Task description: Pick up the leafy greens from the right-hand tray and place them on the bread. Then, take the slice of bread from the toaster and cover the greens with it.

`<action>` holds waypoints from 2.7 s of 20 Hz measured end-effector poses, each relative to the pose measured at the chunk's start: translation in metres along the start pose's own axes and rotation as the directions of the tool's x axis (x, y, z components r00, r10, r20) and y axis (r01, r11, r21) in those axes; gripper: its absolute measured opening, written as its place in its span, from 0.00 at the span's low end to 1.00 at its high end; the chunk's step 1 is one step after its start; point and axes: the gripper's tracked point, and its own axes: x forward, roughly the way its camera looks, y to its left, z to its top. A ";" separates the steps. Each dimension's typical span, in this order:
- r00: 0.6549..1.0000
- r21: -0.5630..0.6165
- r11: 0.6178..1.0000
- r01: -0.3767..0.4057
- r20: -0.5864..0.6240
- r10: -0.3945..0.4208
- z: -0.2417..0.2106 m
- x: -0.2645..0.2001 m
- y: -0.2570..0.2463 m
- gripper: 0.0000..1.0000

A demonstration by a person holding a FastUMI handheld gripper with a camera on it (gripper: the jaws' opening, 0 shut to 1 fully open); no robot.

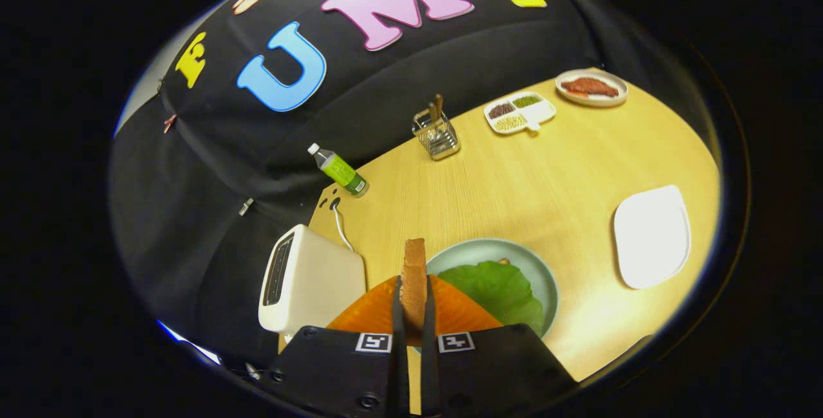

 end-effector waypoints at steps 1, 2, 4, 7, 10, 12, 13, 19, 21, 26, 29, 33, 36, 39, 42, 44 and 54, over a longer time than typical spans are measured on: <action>1.000 0.027 1.000 0.002 -0.008 -0.002 -0.003 0.005 -0.009 0.11; 1.000 0.044 0.999 0.002 -0.017 -0.001 0.001 0.006 -0.017 0.11; 0.999 0.042 0.998 0.037 -0.037 -0.035 -0.005 0.015 -0.040 0.11; 0.994 0.008 0.996 0.086 -0.063 -0.086 -0.009 0.022 -0.065 0.11; 0.991 -0.042 0.994 0.098 -0.092 -0.102 -0.012 0.029 -0.075 0.14; 0.989 -0.061 0.993 0.105 -0.095 -0.110 -0.011 0.034 -0.082 0.16; 0.988 -0.077 0.990 0.115 -0.097 -0.122 -0.010 0.035 -0.085 0.18; 0.976 -0.200 0.963 0.179 -0.087 -0.200 -0.011 0.032 -0.108 0.48; 0.977 -0.225 0.959 0.171 -0.086 -0.194 -0.009 0.031 -0.107 0.60; 0.984 -0.294 0.942 0.163 -0.027 -0.179 0.006 0.020 -0.097 0.96; 0.982 -0.310 0.935 0.174 -0.016 -0.188 0.004 0.010 -0.095 0.99; 0.982 -0.343 0.922 0.182 0.023 -0.185 0.030 -0.007 -0.096 0.99; 0.985 -0.395 0.902 0.174 0.073 -0.158 0.040 -0.034 -0.079 0.99; 0.985 -0.441 0.885 0.153 0.143 -0.100 0.068 -0.065 -0.053 0.99; 0.977 -0.470 0.873 0.129 0.212 -0.030 0.095 -0.102 -0.022 0.99; 0.968 -0.479 0.870 0.119 0.252 0.006 0.110 -0.125 -0.004 0.99; 0.891 -0.563 0.801 0.204 0.445 0.085 0.148 -0.218 0.044 0.98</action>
